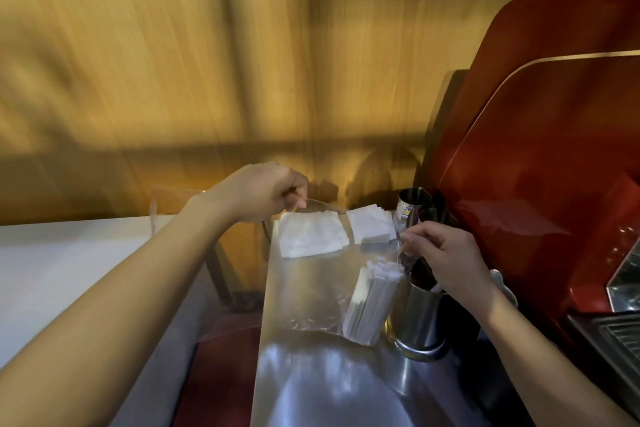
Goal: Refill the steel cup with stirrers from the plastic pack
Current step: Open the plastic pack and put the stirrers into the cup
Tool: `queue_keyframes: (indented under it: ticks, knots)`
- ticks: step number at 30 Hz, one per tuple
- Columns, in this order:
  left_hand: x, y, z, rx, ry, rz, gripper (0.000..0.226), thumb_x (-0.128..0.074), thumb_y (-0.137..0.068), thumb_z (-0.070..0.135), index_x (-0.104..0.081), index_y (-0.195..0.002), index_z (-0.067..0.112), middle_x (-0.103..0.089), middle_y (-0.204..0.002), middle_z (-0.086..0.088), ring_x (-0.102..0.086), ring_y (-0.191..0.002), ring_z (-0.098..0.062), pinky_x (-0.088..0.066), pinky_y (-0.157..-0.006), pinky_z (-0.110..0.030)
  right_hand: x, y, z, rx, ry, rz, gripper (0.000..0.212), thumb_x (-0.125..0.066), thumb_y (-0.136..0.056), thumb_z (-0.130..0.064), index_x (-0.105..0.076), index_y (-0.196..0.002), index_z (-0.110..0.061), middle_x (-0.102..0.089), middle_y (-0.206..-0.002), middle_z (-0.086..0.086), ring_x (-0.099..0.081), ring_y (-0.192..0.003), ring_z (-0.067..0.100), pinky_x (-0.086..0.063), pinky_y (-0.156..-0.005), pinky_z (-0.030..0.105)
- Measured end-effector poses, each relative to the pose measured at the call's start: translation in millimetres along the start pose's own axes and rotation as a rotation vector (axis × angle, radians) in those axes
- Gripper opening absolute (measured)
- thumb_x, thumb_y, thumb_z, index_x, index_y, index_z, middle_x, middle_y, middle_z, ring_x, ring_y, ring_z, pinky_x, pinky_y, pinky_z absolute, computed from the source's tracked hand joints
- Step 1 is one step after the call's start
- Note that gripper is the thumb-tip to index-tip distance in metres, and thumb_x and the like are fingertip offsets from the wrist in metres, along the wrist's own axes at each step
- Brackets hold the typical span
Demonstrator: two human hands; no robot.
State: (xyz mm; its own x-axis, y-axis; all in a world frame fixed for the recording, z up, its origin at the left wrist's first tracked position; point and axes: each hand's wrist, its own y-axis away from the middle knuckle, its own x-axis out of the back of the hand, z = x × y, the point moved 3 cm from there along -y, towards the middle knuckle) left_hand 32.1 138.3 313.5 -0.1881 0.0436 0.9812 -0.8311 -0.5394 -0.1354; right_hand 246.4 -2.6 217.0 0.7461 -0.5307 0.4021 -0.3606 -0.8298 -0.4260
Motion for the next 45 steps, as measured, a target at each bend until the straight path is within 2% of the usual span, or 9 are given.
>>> queue_keyframes:
  ticks: [4, 10, 14, 19, 24, 29, 34, 42, 45]
  knots:
    - [-10.3, 2.1, -1.1, -0.006, -0.088, 0.020, 0.009, -0.057, -0.089, 0.016, -0.063, -0.082, 0.015, -0.061, -0.070, 0.004, -0.054, -0.066, -0.015, -0.035, -0.054, -0.028, -2.2, 1.2, 0.7, -0.002, 0.038, -0.049, 0.013, -0.060, -0.086, -0.011, -0.070, -0.077, -0.014, -0.067, -0.068, -0.004, -0.062, -0.068, 0.003, -0.044, -0.056, 0.006]
    - [-43.3, -4.9, 25.7, -0.151, -0.165, 0.060, 0.033, -0.058, -0.086, 0.043, -0.058, -0.111, 0.021, -0.066, -0.105, 0.001, -0.060, -0.094, -0.019, -0.040, -0.079, -0.032, -10.3, -0.1, -2.0, 0.007, 0.035, -0.133, 0.015, -0.064, -0.084, -0.013, -0.070, -0.075, -0.023, -0.071, -0.069, 0.002, -0.066, -0.069, 0.010, -0.053, -0.069, 0.024]
    - [-70.0, -16.4, 49.7, -0.102, -0.207, -0.103, 0.021, -0.052, -0.091, 0.035, -0.058, -0.107, 0.023, -0.065, -0.108, 0.003, -0.059, -0.098, -0.018, -0.036, -0.090, -0.035, -18.9, 2.6, 2.8, -0.008, 0.011, -0.156, 0.016, -0.063, -0.084, -0.016, -0.069, -0.075, -0.028, -0.071, -0.074, 0.001, -0.067, -0.072, 0.010, -0.054, -0.071, 0.024]
    - [-66.4, -4.0, 31.9, -0.021, -0.164, 0.035, 0.025, -0.054, -0.090, 0.014, -0.046, -0.069, 0.025, -0.066, -0.081, 0.001, -0.054, -0.070, -0.017, -0.039, -0.074, -0.030, -7.9, 9.9, 23.6, -0.110, 0.007, -0.020, 0.022, -0.062, -0.085, -0.017, -0.068, -0.067, -0.029, -0.069, -0.063, -0.007, -0.062, -0.063, 0.005, -0.050, -0.065, 0.022]
    - [-54.3, 8.5, -8.1, 0.096, -0.125, -0.026, 0.012, -0.053, -0.090, 0.018, -0.065, -0.088, 0.019, -0.071, -0.091, 0.002, -0.064, -0.086, -0.019, -0.050, -0.078, -0.034, 4.5, 17.0, 35.2, -0.175, -0.099, 0.095, 0.019, -0.067, -0.081, -0.021, -0.070, -0.068, -0.034, -0.071, -0.065, -0.006, -0.063, -0.059, 0.005, -0.048, -0.061, 0.017]
    - [-55.3, 10.2, -17.0, 0.163, -0.008, -0.095, 0.014, -0.054, -0.092, 0.027, -0.063, -0.094, 0.017, -0.070, -0.088, 0.003, -0.061, -0.084, -0.015, -0.051, -0.077, -0.035, -13.1, 30.9, 43.2, -0.206, -0.039, -0.113, 0.016, -0.075, -0.073, -0.021, -0.070, -0.069, -0.035, -0.070, -0.072, -0.008, -0.061, -0.069, -0.003, -0.042, -0.064, 0.005]
    - [-51.0, 14.7, -22.7, 0.169, -0.006, -0.073, 0.004, -0.058, -0.089, 0.022, -0.059, -0.085, 0.023, -0.065, -0.085, 0.004, -0.058, -0.080, -0.015, -0.048, -0.071, -0.033, -15.1, 25.4, 41.9, -0.124, -0.029, 0.006, 0.025, -0.070, -0.077, -0.010, -0.070, -0.066, -0.033, -0.069, -0.075, -0.002, -0.061, -0.072, 0.002, -0.043, -0.067, 0.008]
    - [-30.6, 35.1, -51.5, 0.170, 0.138, 0.008, 0.031, -0.064, -0.083, 0.008, -0.057, -0.069, 0.034, -0.066, -0.077, 0.006, -0.059, -0.073, -0.009, -0.042, -0.060, -0.022, -2.0, 14.6, 18.4, -0.144, -0.234, 0.198, 0.027, -0.066, -0.080, -0.011, -0.070, -0.061, -0.030, -0.071, -0.060, -0.013, -0.062, -0.054, 0.002, -0.042, -0.039, 0.010]
    - [-38.2, 41.0, -53.5, 0.168, 0.164, 0.034, 0.031, -0.062, -0.085, 0.008, -0.056, -0.070, 0.034, -0.065, -0.076, 0.007, -0.058, -0.072, -0.006, -0.039, -0.058, -0.019, -7.1, 5.0, 10.6, -0.133, -0.184, 0.211, 0.022, -0.067, -0.081, -0.014, -0.069, -0.064, -0.028, -0.068, -0.058, -0.005, -0.060, -0.053, 0.005, -0.046, -0.044, 0.015]
